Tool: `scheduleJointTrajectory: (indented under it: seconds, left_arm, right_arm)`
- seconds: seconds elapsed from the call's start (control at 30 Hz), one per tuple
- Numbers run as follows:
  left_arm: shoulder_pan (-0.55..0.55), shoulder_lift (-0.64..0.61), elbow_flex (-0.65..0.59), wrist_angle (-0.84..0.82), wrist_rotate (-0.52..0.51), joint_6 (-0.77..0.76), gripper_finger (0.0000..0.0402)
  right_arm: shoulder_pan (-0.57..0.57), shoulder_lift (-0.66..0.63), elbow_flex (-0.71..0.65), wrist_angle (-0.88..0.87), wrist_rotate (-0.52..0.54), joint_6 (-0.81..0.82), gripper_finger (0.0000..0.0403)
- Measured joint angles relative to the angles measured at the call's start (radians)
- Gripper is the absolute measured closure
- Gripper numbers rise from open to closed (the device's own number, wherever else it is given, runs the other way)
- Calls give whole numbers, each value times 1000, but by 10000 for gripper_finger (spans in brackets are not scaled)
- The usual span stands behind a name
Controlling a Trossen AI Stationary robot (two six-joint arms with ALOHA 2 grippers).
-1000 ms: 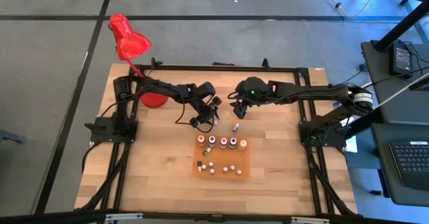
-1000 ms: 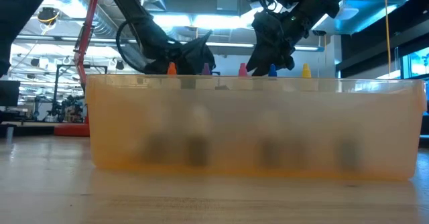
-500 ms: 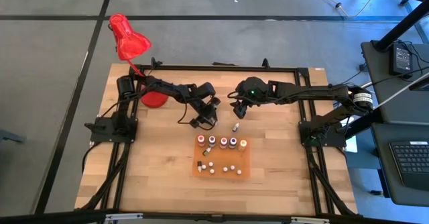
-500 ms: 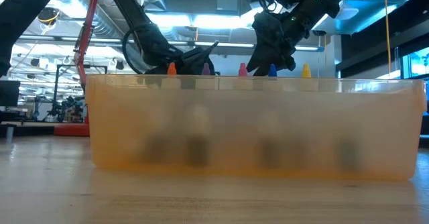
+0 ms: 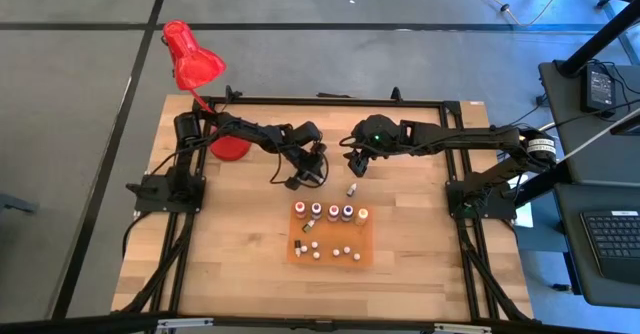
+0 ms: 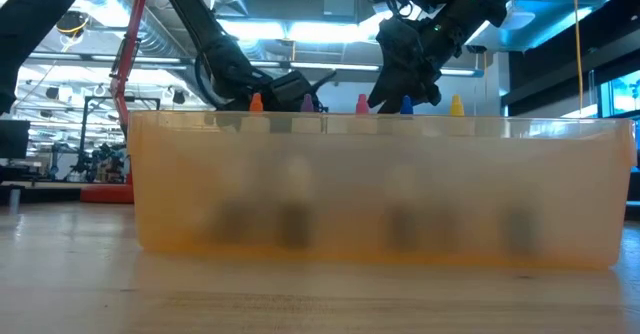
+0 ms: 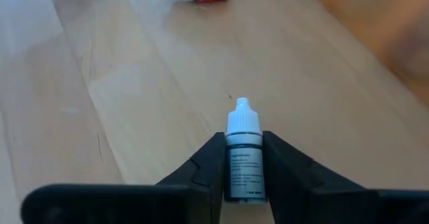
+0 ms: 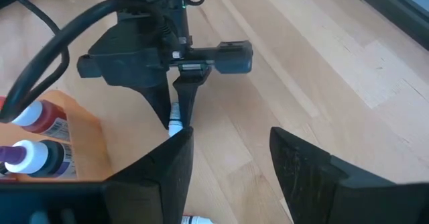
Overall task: Pick & Place food coloring
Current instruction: Put the small blue food coloring bottle into the orange bin
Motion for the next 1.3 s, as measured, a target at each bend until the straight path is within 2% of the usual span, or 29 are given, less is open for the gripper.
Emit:
scheduleJointTrajectory:
  seconds: [0.3, 0.5, 0.73, 0.83, 1.0, 1.17, 1.3]
  left_arm:
    - [3, -63, -4, -18, -57, -164, 324]
    - [-2, -204, -4, -7, -83, -250, 326]
    - [-48, -430, -3, -12, -119, -408, 324]
    - [-103, -523, -3, -11, -120, -478, 324]
    - [-233, -617, -2, -5, -154, -571, 322]
    - [-386, -626, -2, -12, -260, -577, 324]
    - [-515, -599, -2, -55, -431, -578, 321]
  right_arm:
    - [0, 0, 0, 0, 3, -46, 205]
    - [1, 0, 31, -27, 3, -114, 205]
    - [1, -22, 174, -244, 4, -218, 205]
    - [1, -32, 239, -313, 15, -228, 205]
    - [2, -37, 287, -313, 18, -245, 205]
    - [3, -37, 288, -311, 18, -263, 205]
    - [17, -37, 288, -299, 49, -296, 205]
